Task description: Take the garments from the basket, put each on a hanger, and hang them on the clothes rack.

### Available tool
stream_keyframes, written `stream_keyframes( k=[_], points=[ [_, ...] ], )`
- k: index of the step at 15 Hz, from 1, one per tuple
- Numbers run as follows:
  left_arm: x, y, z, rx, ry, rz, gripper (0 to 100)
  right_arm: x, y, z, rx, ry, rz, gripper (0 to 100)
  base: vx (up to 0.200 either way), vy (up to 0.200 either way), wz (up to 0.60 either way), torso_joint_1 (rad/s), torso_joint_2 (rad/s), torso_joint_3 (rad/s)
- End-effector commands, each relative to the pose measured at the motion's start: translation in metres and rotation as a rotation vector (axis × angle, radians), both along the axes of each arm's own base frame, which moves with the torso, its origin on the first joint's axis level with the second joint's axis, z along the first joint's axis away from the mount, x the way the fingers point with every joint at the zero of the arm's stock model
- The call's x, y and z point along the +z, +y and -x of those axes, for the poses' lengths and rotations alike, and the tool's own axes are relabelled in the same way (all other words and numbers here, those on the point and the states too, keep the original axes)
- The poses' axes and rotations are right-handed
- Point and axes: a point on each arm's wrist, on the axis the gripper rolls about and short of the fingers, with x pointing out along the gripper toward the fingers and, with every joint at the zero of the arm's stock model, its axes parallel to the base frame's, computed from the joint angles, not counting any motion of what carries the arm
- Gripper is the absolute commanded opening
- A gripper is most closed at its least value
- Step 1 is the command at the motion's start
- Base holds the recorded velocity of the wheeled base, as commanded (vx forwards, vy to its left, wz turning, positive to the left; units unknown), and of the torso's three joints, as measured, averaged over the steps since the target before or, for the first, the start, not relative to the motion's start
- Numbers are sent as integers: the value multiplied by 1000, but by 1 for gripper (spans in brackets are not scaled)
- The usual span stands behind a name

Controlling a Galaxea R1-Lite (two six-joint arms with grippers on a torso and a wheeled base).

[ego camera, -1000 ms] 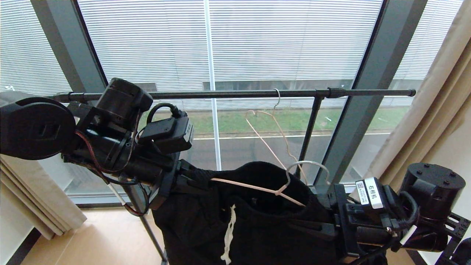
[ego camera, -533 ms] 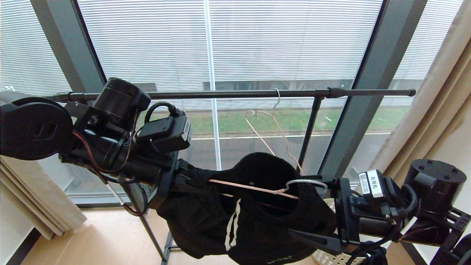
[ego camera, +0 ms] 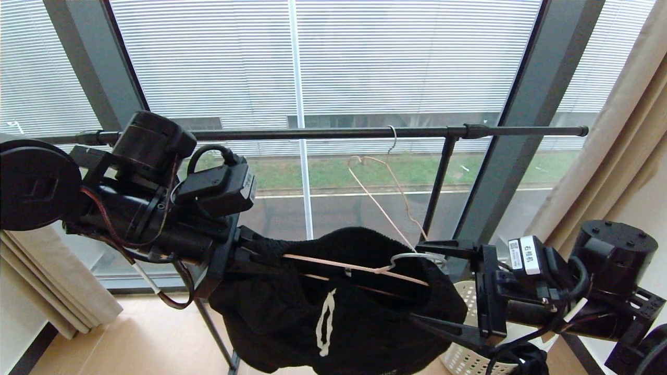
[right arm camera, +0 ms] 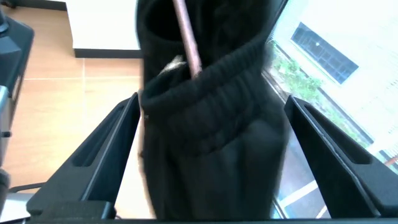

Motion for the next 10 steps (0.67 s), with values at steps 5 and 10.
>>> stream_keyframes(
  k=[5,10],
  points=[
    [3,14,3,45,-5,6,0,-2,-4,-3,-19,3,3,100,0,0,0,0,0,0],
    [4,25,4,81,29,37,0,1,-10,-4,4,-2,-11,100,0,0,0,0,0,0]
  ],
)
